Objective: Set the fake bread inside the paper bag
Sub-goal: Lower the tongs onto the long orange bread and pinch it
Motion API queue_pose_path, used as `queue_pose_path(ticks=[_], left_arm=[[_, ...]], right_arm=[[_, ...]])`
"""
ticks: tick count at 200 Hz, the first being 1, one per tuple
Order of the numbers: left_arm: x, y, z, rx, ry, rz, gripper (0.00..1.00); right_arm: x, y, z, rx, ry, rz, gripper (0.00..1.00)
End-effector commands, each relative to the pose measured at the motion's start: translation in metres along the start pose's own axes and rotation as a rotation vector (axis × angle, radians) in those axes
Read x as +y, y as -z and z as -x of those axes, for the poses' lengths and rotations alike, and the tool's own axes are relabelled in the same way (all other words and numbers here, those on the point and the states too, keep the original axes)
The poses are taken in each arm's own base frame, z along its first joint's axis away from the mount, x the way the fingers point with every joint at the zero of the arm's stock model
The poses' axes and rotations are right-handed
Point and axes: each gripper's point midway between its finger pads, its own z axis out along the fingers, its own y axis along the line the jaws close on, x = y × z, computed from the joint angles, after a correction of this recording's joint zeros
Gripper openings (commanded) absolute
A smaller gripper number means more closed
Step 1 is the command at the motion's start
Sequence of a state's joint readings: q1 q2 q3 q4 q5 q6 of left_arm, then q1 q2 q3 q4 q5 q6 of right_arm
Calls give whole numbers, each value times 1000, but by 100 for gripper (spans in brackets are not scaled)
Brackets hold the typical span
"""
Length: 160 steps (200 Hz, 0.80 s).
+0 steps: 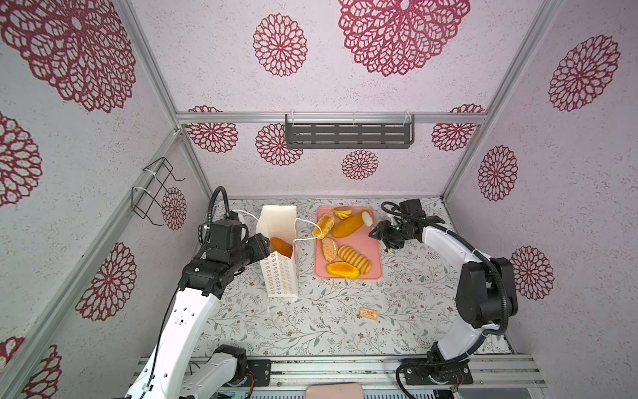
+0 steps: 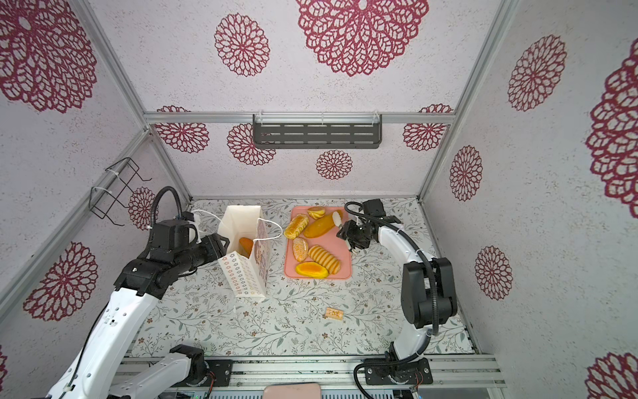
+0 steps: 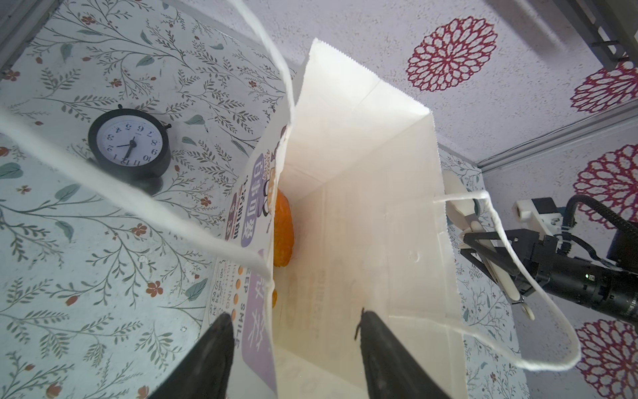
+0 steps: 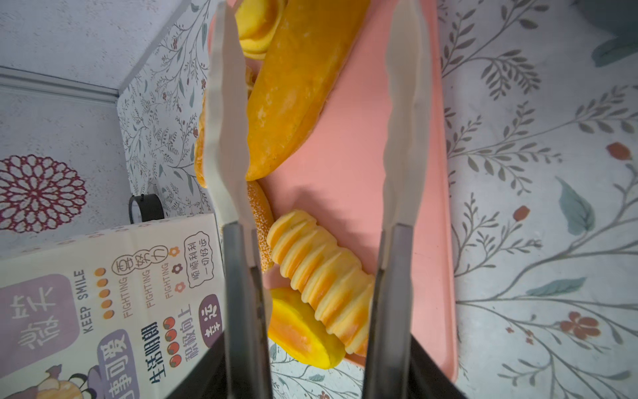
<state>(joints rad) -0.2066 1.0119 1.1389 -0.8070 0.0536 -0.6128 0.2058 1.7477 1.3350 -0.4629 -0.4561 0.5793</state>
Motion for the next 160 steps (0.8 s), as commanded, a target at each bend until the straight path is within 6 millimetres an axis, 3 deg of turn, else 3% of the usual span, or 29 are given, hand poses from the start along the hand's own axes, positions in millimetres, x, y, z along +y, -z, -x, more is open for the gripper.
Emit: queue_pose_path(ticks=[1, 160], left_arm=[[4, 0, 0, -6, -17, 11, 61], [3, 2, 0, -5, -4, 10, 61]], right_arm=[[23, 2, 16, -31, 5, 91, 61], [17, -43, 47, -23, -74, 128, 63]])
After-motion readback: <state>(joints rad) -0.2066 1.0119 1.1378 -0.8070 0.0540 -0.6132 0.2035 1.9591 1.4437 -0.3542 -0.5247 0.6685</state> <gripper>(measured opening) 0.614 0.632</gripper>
